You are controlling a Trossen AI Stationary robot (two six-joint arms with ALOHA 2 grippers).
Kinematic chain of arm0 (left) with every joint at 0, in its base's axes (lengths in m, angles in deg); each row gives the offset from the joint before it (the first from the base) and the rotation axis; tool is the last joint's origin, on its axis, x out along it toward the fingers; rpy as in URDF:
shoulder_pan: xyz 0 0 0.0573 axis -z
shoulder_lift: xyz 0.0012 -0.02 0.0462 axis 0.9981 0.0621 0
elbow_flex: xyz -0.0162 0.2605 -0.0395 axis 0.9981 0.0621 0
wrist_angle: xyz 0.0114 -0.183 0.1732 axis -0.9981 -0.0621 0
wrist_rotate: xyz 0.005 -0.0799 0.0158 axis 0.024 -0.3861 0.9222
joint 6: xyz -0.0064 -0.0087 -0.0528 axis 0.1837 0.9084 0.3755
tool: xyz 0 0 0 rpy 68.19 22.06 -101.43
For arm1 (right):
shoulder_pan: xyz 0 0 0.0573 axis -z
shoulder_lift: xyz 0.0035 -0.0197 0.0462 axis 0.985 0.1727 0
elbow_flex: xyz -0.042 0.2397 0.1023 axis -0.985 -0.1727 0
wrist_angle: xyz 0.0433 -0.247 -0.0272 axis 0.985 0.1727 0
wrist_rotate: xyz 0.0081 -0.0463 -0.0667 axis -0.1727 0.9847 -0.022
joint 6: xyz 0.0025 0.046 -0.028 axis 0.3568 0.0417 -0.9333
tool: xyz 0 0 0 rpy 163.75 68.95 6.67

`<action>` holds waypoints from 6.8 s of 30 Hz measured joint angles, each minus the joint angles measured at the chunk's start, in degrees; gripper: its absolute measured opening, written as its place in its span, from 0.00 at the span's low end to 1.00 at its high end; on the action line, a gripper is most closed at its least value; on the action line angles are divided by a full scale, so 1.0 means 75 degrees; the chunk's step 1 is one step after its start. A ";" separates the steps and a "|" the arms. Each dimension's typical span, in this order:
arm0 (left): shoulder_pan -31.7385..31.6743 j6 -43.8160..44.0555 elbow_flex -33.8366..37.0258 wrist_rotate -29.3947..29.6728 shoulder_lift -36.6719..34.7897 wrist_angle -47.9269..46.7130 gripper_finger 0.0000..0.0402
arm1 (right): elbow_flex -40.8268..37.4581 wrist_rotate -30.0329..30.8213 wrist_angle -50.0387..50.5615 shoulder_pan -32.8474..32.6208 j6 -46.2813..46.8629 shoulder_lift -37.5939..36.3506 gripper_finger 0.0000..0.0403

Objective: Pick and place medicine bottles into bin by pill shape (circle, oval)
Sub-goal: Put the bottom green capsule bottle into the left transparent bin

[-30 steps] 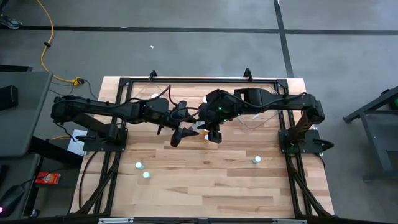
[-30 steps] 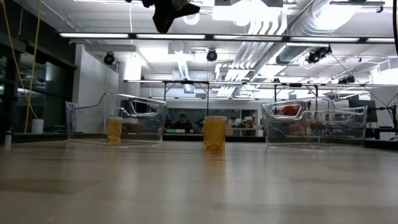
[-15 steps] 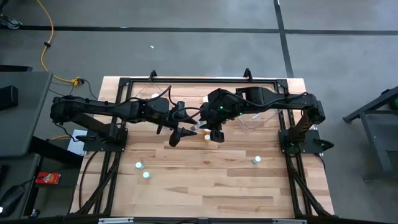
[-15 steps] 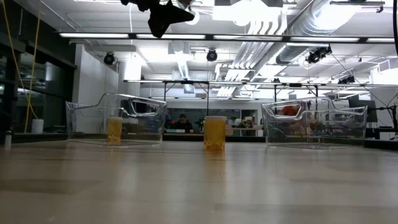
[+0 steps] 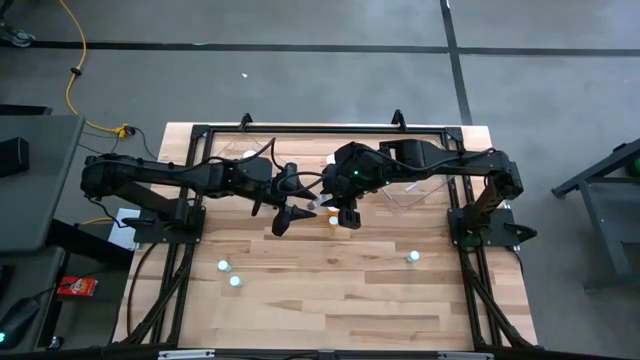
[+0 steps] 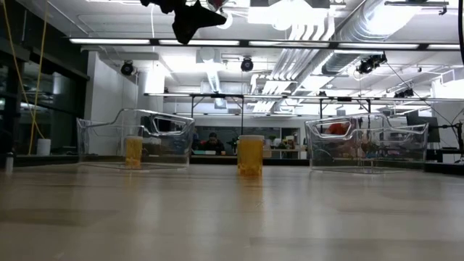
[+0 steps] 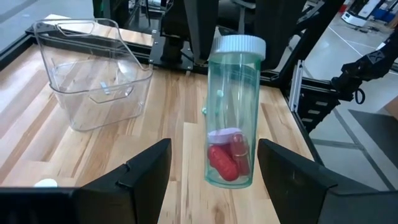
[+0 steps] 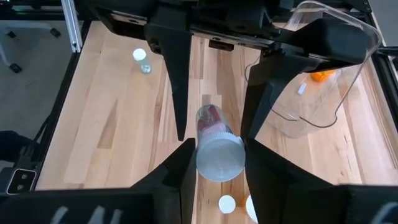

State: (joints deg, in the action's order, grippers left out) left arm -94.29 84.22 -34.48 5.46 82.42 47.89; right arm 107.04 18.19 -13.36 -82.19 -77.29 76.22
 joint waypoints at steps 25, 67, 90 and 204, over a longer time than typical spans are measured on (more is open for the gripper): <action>0.0000 0.0000 0.0000 0.0008 0.0000 0.0003 0.57 | 0.0000 0.0000 0.0000 0.0000 0.0000 0.0000 0.25; 0.0002 -0.0114 0.0000 -0.0014 0.0000 0.0575 0.40 | -0.0017 -0.0126 -0.0268 -0.0006 -0.0231 0.0283 0.25; 0.0000 -0.0214 0.0000 0.0020 0.0000 0.0574 0.21 | -0.0017 0.0058 -0.0270 -0.0009 -0.0200 0.0277 0.28; -0.0192 0.2002 0.2372 0.1153 -0.0207 0.7714 0.22 | -0.5505 0.0349 -0.9688 0.0321 0.2956 -0.1443 0.19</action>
State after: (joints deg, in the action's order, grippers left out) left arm -95.74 99.23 -16.69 14.11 80.87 105.74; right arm 65.76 20.81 -86.02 -79.78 -55.12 65.40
